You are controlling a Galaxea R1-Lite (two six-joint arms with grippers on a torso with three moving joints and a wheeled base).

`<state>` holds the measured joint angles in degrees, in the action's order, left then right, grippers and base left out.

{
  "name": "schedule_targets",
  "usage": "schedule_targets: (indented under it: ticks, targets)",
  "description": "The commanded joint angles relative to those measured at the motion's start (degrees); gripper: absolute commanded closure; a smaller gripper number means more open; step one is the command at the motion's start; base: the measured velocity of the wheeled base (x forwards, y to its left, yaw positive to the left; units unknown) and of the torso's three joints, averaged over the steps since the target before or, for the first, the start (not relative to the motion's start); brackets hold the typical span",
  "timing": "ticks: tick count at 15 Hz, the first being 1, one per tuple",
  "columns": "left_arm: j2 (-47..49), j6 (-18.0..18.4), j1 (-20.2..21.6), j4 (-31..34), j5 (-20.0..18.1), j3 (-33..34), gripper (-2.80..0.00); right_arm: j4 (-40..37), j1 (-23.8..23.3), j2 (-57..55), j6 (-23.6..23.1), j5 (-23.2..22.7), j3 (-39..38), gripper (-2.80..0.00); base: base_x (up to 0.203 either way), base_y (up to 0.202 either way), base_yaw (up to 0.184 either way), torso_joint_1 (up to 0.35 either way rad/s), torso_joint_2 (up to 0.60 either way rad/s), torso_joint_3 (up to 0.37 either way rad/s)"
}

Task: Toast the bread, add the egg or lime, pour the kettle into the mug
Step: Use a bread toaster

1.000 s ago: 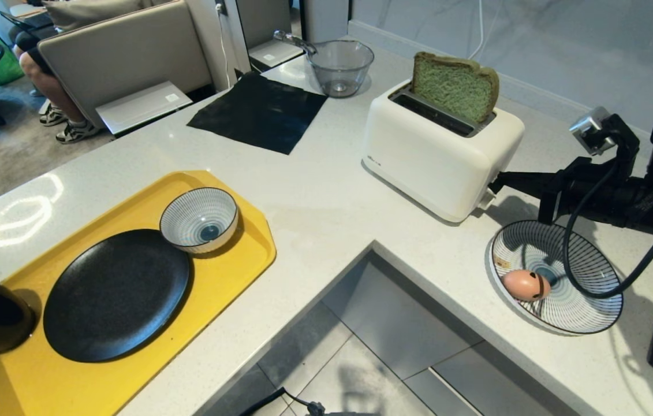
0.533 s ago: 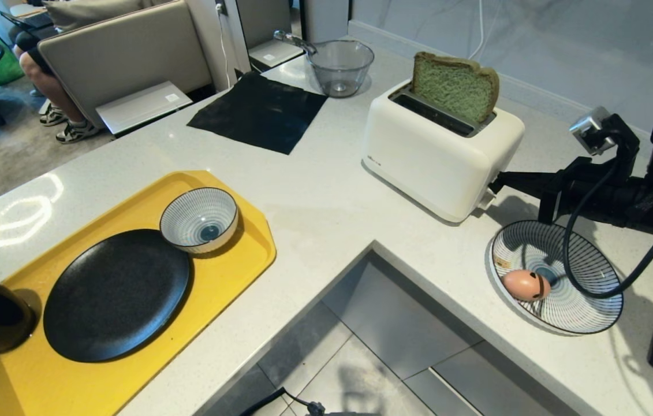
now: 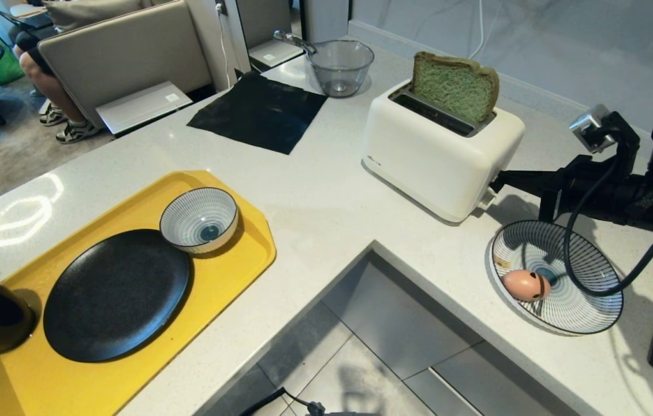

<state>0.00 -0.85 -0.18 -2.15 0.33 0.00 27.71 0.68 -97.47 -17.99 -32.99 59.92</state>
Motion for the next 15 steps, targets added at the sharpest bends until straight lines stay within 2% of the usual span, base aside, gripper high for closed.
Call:
schedule_targets:
  ticks: [1,15]
  targets:
    - [0.00,-0.03,0.01,-0.05,0.02,0.79,0.00,0.29,0.02,0.00,-0.11,-0.23,0.02,0.00,0.000,0.000,0.000,0.000,0.00,0.000]
    - [0.00,-0.03,0.01,-0.05,0.02,0.79,0.00,0.24,0.02,0.27,-0.11,-0.23,0.14,0.00,0.000,0.000,0.000,0.000,0.00,0.000]
